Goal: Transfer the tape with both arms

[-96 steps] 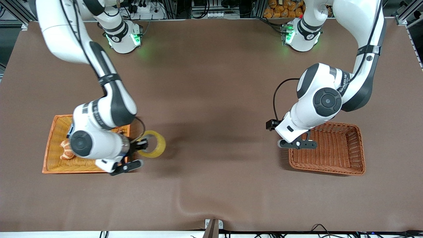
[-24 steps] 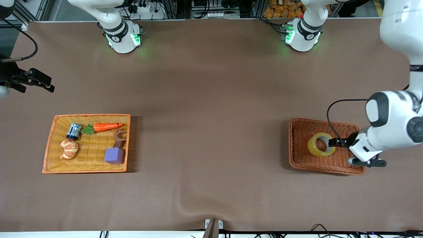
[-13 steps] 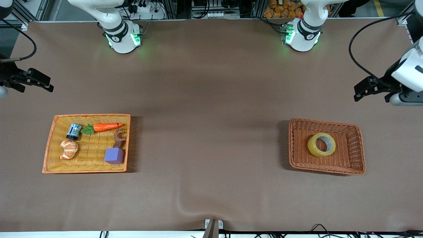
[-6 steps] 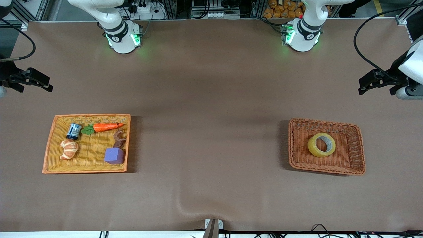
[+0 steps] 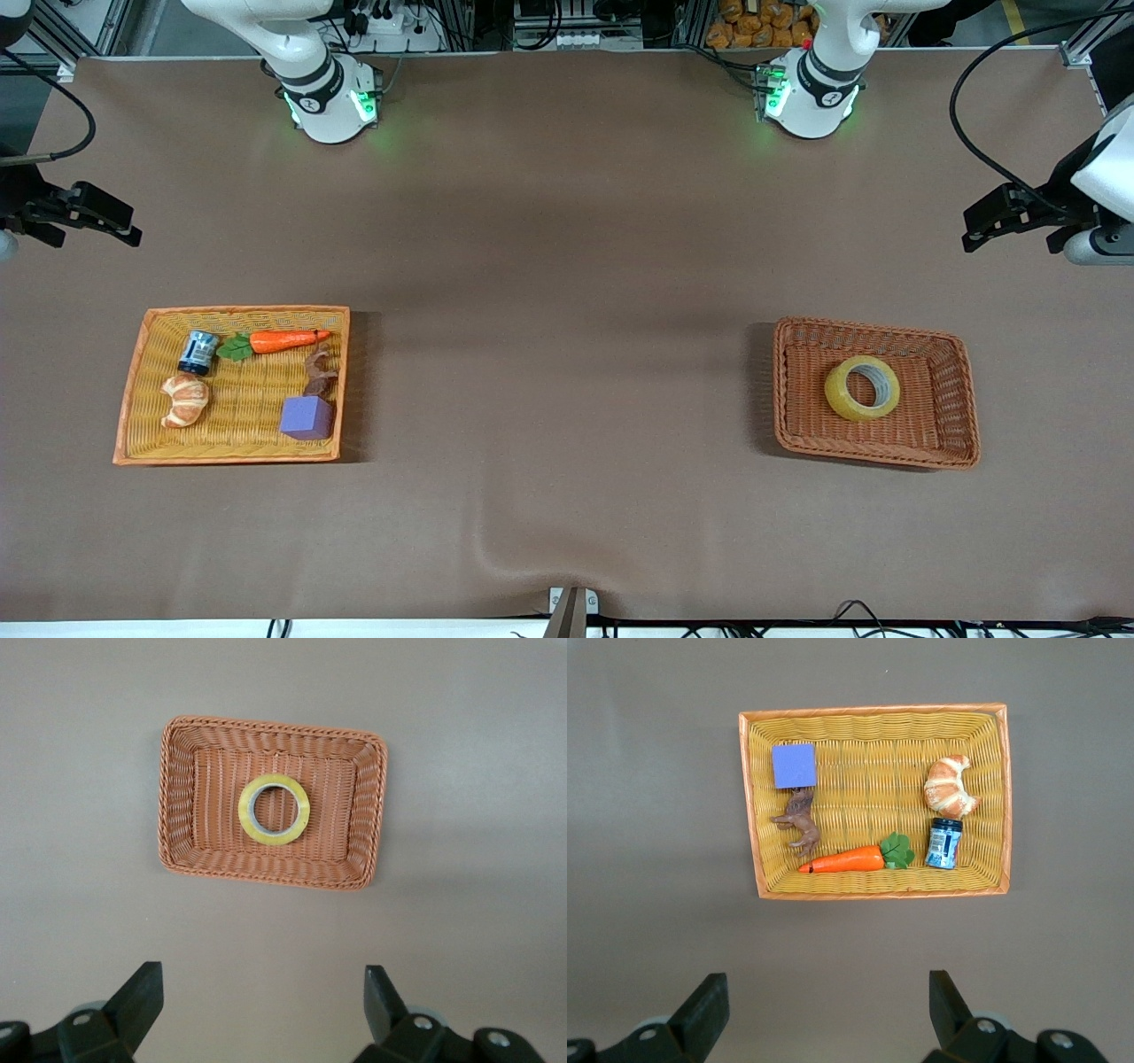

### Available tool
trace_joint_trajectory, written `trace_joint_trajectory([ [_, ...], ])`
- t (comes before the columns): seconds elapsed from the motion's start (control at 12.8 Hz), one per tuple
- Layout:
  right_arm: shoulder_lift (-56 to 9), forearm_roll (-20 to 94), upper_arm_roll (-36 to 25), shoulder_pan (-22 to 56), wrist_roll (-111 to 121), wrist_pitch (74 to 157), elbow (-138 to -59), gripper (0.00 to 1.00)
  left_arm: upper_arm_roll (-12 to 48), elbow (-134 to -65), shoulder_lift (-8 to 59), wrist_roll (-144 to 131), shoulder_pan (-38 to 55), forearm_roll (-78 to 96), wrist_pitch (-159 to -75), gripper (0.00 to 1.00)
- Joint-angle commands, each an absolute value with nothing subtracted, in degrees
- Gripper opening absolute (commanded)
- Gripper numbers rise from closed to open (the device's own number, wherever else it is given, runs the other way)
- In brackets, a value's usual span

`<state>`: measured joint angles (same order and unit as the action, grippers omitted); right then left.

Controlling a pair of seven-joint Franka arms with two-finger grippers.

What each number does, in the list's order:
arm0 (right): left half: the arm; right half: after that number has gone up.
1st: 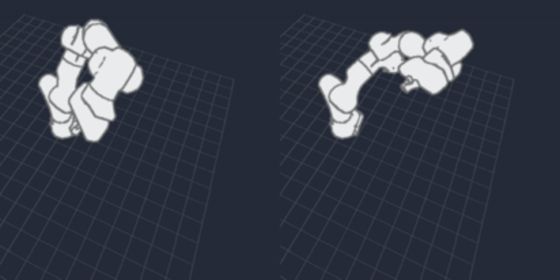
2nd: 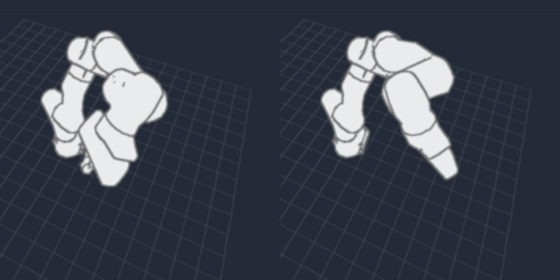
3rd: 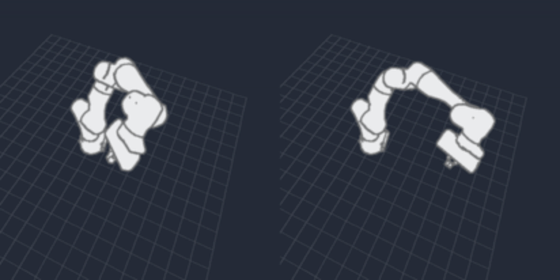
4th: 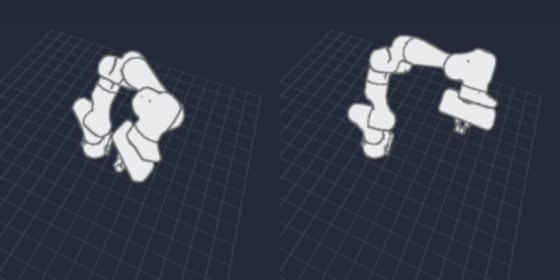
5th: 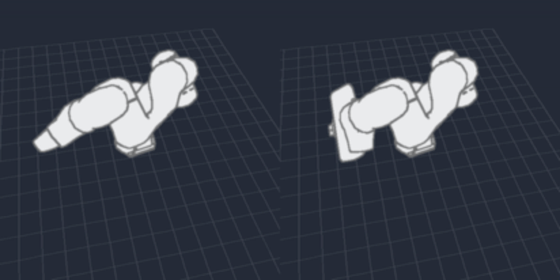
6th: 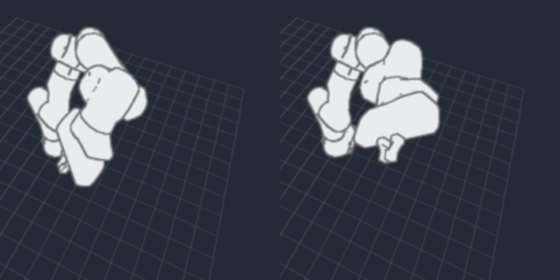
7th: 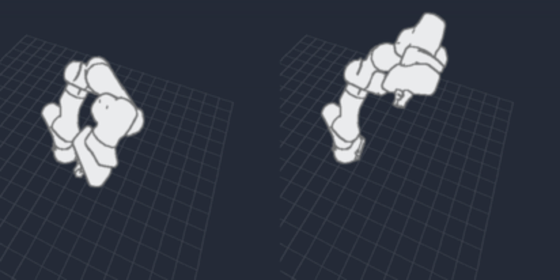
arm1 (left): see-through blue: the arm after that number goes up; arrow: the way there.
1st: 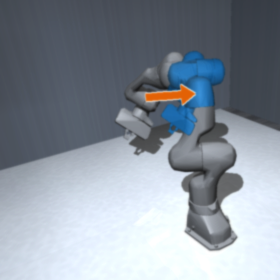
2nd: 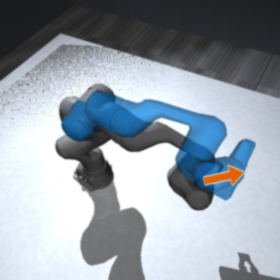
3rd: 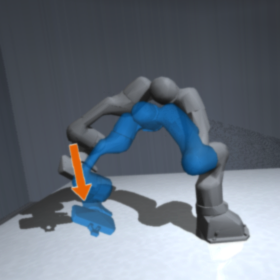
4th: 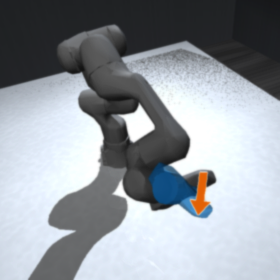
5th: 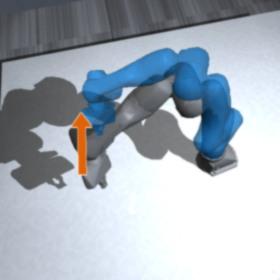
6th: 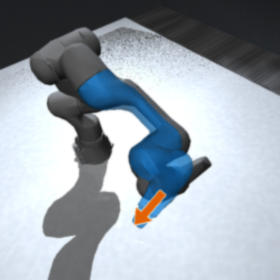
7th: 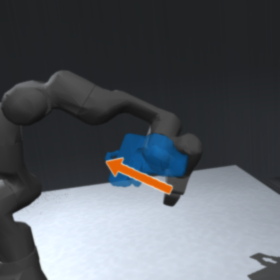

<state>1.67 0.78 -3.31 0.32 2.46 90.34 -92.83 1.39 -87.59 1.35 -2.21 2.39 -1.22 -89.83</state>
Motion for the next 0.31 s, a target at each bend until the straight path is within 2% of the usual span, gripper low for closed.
trace_joint_trajectory([
  [0.0, 1.32, 1.58, -2.81, -0.53, 2.9, 89.3, -91.67, 1.0, 0.79, -85.62, 1.58, -1.5, 2.64, -2.46, -88.42, 1.0],
  [0.23, 1.32, 1.58, -2.81, -0.53, 2.9, 89.3, -91.67, 1.0, 0.88, -84.55, 1.93, -1.58, 3.25, -2.64, -88.07, 1.0],
])
